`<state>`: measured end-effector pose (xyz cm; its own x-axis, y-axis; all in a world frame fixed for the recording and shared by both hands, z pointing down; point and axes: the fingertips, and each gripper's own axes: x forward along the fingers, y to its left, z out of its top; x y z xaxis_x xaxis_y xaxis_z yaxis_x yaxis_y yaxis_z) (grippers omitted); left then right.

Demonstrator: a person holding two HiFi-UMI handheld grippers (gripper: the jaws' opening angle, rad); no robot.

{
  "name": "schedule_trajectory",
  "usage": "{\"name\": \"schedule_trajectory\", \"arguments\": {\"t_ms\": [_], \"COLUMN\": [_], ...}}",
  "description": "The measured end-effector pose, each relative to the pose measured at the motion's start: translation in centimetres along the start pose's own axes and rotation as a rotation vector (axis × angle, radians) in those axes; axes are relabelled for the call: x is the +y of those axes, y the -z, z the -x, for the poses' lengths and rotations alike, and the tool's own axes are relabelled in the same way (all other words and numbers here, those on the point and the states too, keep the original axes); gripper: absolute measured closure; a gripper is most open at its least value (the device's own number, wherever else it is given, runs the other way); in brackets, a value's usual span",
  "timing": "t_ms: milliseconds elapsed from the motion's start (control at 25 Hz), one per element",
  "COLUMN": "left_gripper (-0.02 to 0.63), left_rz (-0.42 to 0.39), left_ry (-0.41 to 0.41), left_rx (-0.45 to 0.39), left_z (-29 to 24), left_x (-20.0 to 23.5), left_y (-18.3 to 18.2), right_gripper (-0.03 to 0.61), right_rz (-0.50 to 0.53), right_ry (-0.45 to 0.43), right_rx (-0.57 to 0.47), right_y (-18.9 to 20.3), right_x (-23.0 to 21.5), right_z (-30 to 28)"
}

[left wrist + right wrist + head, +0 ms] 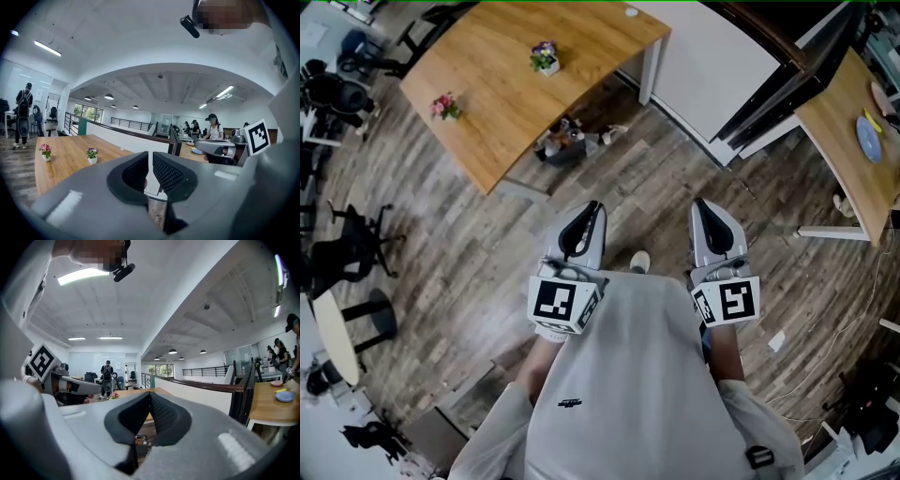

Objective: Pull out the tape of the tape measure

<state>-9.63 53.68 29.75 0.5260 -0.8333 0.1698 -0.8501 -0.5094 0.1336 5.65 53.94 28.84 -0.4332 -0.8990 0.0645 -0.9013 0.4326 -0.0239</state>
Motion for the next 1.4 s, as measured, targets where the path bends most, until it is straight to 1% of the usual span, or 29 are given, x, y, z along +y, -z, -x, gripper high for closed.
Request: {"name": "schedule_trajectory", "arguments": {"t_ms": [120,240,360,480,640,880,1040,1400], "left_gripper": [0.567,0.54,0.518,0.471,0.443,0.44,0.439,0.436], "left_rz": [0.003,-0.008,-0.003,-0.014,0.007,0.028,0.036,0.059], "left_ry": [-0.006,-0.011,-0.011,-0.002,-0.016,-0.009,-0.012,-0.023], "left_rx": [-0.006,-0.011,-0.009,-0.005,-0.001,-0.008,-0.008,-0.01], "left_z": [-0.4,-0.6,-0.9,-1.5,-2.9,-5.7,-7.8,-12.8], "left_x": [-1.3,-2.4,-2.9,-2.6,-1.6,-0.1,1.6,7.2], "left_y": [0.2,-0.1,0.1,0.5,0.0,-0.7,-1.5,-3.6], "right_gripper": [0.553,0.483,0.431,0.383,0.367,0.35,0.342,0.334], "right_rz": [-0.019,-0.041,-0.036,-0.038,-0.048,-0.045,-0.05,-0.049], "right_ry": [-0.015,-0.041,-0.054,-0.064,-0.048,-0.043,-0.045,-0.071], "right_rx": [-0.01,-0.014,0.002,0.019,0.034,0.051,0.058,0.086], "right_y": [0.3,0.6,1.0,1.2,1.5,1.2,0.8,0.2], "right_x": [-1.0,-1.5,-1.8,-2.0,-3.1,-4.5,-5.4,-6.3], "right_z": [0.8,0.9,1.1,0.7,-0.1,-2.8,-5.7,-13.8]}}
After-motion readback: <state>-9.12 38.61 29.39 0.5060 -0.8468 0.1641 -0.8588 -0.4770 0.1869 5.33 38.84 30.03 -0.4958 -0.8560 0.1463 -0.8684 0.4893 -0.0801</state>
